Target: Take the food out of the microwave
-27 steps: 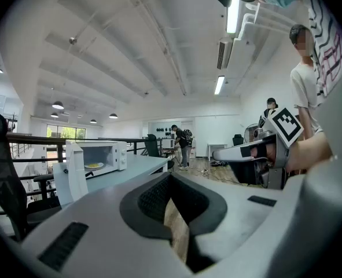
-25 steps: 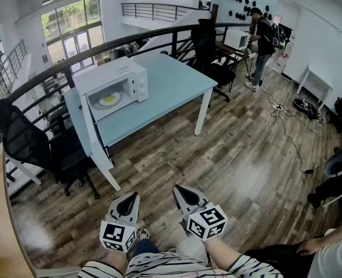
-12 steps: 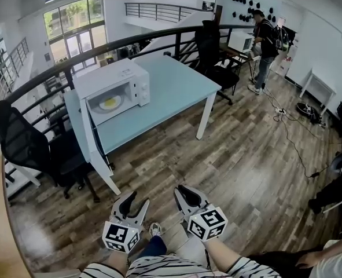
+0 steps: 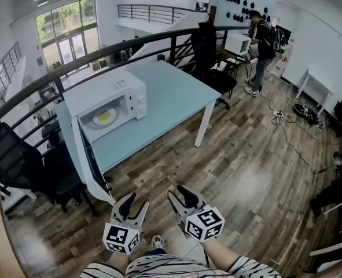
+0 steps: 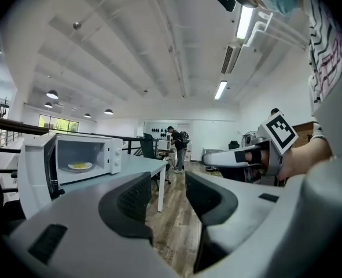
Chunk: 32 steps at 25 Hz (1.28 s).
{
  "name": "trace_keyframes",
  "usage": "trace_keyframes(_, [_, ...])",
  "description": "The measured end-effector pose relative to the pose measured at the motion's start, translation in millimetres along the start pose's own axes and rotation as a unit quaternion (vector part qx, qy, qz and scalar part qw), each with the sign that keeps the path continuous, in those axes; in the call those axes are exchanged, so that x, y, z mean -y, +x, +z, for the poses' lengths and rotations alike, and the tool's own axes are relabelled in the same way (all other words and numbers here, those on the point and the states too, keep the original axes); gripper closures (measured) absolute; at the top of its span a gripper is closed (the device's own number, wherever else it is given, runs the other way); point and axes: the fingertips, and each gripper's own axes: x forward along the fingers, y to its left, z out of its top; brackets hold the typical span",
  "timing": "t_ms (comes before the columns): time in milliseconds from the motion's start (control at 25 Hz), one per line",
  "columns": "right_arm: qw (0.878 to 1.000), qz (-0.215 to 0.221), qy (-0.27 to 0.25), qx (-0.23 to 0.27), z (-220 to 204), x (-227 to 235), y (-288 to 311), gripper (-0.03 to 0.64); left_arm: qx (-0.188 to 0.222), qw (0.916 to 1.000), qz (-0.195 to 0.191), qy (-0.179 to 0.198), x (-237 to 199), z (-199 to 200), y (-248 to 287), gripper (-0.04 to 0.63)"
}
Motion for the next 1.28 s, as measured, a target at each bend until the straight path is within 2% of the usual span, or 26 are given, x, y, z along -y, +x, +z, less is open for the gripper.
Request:
trace_keyframes(400, [1.000,-0.006,0.012,-0.004,8,13,64,0.468,-0.006,1.0000,-0.001,-0.007,-53,1,31,0.430])
trace_keyframes(640, [1.000,0.011,0.017,-0.011,10,24,92,0.468,-0.013,0.9996,0.022,-0.016,-73,-3,44,0.430])
trace_keyframes(920, [0.998,0.059,0.011,-0.036,16,52,127,0.468,-0.014,0.9958,0.087,-0.027,-94,-1,68,0.430])
trace_keyframes(1280, [0.988,0.140,-0.013,-0.067,35,97,168,0.468,-0.008,0.9808,0.189,-0.049,-114,5,104,0.430])
